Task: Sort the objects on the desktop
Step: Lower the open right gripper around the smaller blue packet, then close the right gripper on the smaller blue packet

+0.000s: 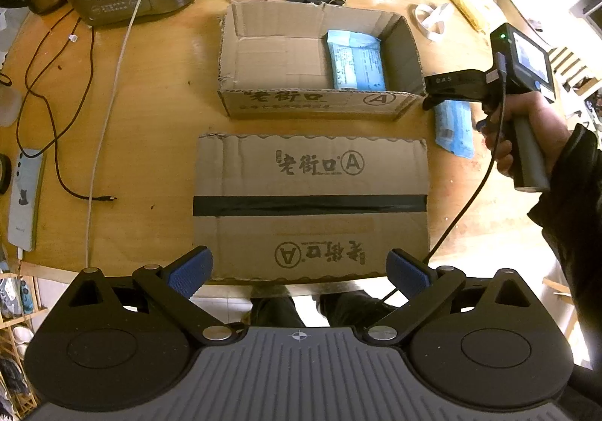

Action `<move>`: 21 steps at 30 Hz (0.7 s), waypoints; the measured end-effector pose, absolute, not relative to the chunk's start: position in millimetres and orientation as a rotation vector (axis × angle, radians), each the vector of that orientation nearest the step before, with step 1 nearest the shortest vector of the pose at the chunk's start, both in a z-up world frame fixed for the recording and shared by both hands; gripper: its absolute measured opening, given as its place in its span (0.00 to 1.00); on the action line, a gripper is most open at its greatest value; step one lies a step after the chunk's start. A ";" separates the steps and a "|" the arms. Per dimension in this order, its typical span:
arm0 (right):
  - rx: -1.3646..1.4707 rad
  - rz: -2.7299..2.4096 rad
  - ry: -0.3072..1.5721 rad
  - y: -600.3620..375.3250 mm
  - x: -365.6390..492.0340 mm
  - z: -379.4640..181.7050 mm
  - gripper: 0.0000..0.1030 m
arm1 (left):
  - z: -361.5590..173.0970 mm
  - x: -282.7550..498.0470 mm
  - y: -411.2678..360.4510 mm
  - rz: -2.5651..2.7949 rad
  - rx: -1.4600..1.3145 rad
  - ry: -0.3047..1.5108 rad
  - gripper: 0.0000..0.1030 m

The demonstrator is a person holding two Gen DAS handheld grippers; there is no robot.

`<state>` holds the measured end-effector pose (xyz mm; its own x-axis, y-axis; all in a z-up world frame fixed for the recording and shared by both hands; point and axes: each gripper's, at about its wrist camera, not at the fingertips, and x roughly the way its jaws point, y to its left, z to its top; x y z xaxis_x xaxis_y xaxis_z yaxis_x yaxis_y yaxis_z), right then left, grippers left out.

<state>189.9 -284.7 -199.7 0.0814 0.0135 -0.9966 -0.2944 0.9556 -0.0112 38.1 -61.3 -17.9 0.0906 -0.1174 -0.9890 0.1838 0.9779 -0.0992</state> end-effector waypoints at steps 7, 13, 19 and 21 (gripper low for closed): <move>-0.230 0.233 1.472 -284.0 187.7 -199.0 1.00 | -17.8 37.8 -60.7 -0.222 0.052 1.461 0.98; -0.229 0.233 1.471 -283.2 185.9 -198.4 1.00 | -17.8 37.4 -60.4 -0.222 0.050 1.460 0.98; -0.216 0.244 1.462 -283.3 183.6 -193.9 0.88 | -17.9 36.9 -60.3 -0.223 0.051 1.456 0.98; -0.218 0.252 1.448 -282.4 181.8 -189.0 0.73 | -18.3 37.2 -59.6 -0.222 0.049 1.456 0.98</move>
